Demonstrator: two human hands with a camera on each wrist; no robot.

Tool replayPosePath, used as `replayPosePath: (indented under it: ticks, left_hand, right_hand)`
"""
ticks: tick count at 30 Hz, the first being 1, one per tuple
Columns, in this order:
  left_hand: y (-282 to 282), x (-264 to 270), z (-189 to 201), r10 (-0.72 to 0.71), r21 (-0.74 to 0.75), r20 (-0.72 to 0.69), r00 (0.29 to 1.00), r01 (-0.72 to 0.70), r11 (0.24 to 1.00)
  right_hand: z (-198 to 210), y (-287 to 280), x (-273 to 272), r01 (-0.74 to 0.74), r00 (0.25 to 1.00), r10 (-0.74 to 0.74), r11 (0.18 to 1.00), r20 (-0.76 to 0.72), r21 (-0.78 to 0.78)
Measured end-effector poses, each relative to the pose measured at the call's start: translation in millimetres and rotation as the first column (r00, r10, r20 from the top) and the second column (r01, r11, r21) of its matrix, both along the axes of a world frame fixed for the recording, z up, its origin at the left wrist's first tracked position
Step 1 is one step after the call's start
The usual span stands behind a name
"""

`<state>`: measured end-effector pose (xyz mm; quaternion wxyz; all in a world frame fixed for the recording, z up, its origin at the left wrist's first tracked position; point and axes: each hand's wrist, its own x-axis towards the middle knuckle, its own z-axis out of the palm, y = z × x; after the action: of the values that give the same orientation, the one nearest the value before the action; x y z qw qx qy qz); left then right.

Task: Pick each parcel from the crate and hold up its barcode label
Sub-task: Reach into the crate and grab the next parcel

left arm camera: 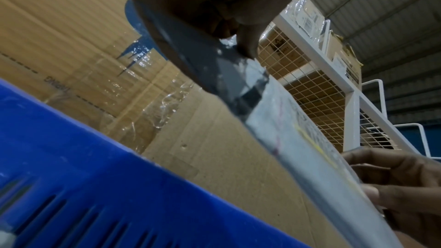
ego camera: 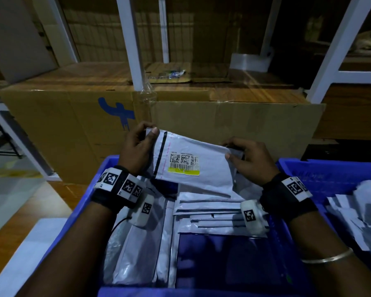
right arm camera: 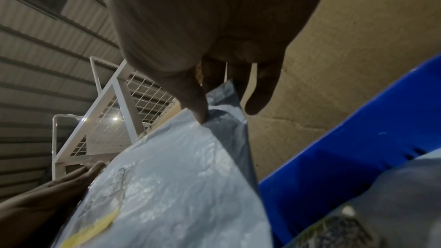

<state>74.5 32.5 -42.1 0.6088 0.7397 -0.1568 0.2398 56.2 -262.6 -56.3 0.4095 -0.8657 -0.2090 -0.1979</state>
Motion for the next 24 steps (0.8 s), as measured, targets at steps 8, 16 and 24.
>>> replayPosePath:
  ticks: [8, 16, 24]
  left_hand:
    - [-12, -5, 2, -0.023, 0.03, 0.031, 0.999, 0.022, 0.999]
    - [-23, -13, 4, -0.142, 0.008, 0.019, 0.99, 0.142, 0.99]
    - [-19, -17, 7, -0.177, -0.137, -0.163, 0.971, 0.155, 0.978]
  right_hand:
    - [7, 6, -5, 0.088, 0.996, -0.088, 0.988, 0.006, -0.129]
    - [18, 35, -12, 0.093, 0.991, -0.06, 0.949, 0.117, -0.302]
    - [22, 28, -9, 0.033, 0.998, -0.036, 0.998, 0.053, 0.049]
